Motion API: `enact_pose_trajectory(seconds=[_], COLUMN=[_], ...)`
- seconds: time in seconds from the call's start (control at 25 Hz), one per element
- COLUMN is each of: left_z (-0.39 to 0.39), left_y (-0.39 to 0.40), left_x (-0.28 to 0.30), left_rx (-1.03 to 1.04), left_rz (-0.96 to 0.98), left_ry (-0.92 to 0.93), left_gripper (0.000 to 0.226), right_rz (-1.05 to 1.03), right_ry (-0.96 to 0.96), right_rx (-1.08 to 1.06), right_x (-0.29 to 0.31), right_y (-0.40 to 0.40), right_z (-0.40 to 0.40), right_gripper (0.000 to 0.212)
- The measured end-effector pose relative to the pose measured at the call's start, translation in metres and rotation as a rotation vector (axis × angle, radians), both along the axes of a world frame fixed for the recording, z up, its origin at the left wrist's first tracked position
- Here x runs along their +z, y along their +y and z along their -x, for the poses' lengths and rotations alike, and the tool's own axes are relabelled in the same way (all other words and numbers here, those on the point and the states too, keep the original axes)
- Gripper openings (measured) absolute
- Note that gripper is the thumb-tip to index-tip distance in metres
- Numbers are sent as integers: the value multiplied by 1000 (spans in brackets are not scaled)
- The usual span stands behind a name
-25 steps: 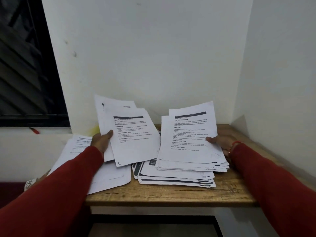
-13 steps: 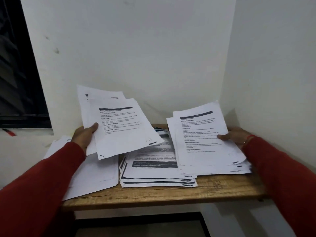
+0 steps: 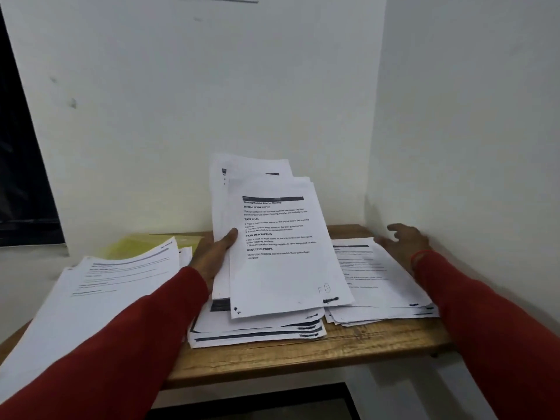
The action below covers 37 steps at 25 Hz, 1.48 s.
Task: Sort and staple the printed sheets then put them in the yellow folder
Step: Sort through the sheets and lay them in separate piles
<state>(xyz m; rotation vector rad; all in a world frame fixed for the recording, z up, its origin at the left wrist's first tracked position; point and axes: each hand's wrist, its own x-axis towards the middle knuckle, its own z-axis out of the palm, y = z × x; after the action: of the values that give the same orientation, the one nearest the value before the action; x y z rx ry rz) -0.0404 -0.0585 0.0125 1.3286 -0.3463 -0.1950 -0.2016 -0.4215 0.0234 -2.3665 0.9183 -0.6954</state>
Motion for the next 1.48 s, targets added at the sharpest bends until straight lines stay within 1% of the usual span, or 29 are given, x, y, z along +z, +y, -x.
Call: enact_pose_trajectory(seconds=[0.04, 0.08, 0.12, 0.16, 0.2, 0.24, 0.32, 0.4, 0.44, 0.48, 0.56, 0.64, 0.76, 0.88, 1.04, 1.08, 1.16, 1.24, 1.32, 1.4, 1.48], left_z=[4, 5, 9, 10, 10, 10, 9, 6, 5, 4, 2, 0, 1, 2, 3, 3, 5, 8, 12, 16, 17], left_y=[-8, -14, -19, -23, -25, -26, -25, -24, -23, -23, -24, -25, -26, -26, -25, -26, -27, -27, -28, -29, -29], left_x=[-4, -9, -12, -16, -19, -22, -23, -25, -26, -27, -29, -30, -30, -30, -30, -28, -25, -23, -23, -24, -24], left_rx=[-25, -40, -49, -56, -61, -59, -38, -7, 3, 9, 16, 12, 14, 22, 17, 6, -5, -9, -31, -21, 6], left_rz=[4, 10, 14, 21, 26, 30, 35, 25, 13, 4, -8, -15, -22, -19, -8, 3, 26, 49, 85, 88, 78], left_ry=[9, 15, 17, 18, 15, 6, -11, -25, -30, -34, -30, -27, -44, -53, -41, -33, -15, -5, -23, -73, -114], left_gripper=[19, 21, 27, 33, 37, 37, 30, 24, 24, 26, 34, 40, 37, 31, 28, 29, 27, 21, 15, 12, 10], right_rz=[-116, -291, -442, -539, -583, -580, -550, -591, -641, -710, -882, -917, -943, -945, -876, -880, -922, -960, -961, -910, -852], right_ry=[-144, -229, -229, -204, -207, -254, -385, -510, -603, -710, -904, -985, -981, -980, -905, -860, -732, -603, -515, -476, -506], right_rx=[79, 207, 341, 441, 505, 515, 433, 335, 292, 248, 173, 117, 143, 170, 126, 151, 267, 405, 532, 628, 631], right_x=[7, 12, 15, 15, 14, 10, 3, -7, -13, -18, -24, -21, -20, -23, -21, -20, -19, -18, -19, -21, -23], right_y=[16, 32, 49, 61, 71, 72, 68, 55, 47, 38, 22, 11, 6, 8, 9, 12, 24, 43, 57, 64, 63], right_z=[3, 4, 4, 2, -3, -9, -22, -29, -30, -31, -30, -26, -28, -33, -29, -27, -24, -24, -25, -25, -27], right_gripper=[48, 45, 44, 41, 36, 31, 24, 15, 10, 7, 10, 13, 9, 15, 11, 9, 9, 9, 12, 15, 11])
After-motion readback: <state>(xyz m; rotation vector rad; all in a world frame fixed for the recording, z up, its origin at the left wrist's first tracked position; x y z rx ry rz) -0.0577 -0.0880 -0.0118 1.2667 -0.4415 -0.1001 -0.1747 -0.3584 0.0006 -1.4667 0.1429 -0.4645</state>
